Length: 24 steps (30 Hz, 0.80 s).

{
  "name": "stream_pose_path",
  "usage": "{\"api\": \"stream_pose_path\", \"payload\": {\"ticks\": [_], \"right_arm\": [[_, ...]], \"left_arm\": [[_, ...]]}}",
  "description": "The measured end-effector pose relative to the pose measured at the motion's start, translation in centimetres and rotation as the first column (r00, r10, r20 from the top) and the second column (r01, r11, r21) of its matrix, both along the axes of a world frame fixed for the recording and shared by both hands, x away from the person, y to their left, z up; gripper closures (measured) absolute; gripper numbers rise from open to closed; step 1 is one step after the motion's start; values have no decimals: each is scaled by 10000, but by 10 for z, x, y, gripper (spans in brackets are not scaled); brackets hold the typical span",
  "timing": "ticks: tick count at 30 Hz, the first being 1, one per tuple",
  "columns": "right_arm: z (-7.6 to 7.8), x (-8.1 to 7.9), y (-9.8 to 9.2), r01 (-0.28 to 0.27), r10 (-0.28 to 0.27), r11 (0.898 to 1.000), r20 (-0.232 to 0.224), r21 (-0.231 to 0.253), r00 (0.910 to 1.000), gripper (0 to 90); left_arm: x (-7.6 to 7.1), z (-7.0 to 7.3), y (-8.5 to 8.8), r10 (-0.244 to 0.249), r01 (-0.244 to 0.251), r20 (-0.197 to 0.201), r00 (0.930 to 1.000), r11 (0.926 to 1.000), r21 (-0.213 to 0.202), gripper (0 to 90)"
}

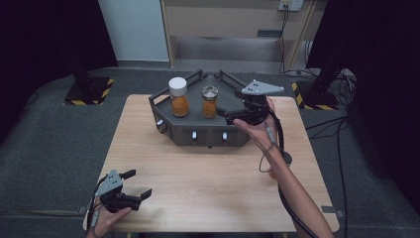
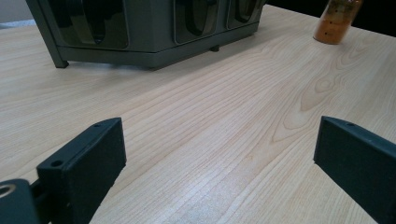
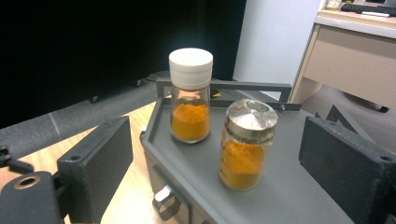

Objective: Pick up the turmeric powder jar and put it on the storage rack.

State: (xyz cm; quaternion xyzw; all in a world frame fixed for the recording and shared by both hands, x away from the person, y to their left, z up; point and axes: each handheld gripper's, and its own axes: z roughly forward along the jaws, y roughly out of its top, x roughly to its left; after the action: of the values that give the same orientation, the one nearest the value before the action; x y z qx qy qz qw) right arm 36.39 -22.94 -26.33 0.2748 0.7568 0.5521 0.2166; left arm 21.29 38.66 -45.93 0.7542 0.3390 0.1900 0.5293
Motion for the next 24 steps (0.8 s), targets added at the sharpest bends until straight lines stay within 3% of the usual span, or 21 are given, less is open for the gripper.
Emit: {"api": "stream_pose_path", "payload": {"ticks": [12,24], "right_arm": [[-11,-36,-26,-408,405,9989,144,213,9991,97],[-33,-77,-45,-293,299,9991,189,-320,9994,82]], "left_arm": [[1,-1,0,-5,5,-11,10000,10000,-50,15],[0,0,0,-12,12,-27,10000,10000,-5,16]]}}
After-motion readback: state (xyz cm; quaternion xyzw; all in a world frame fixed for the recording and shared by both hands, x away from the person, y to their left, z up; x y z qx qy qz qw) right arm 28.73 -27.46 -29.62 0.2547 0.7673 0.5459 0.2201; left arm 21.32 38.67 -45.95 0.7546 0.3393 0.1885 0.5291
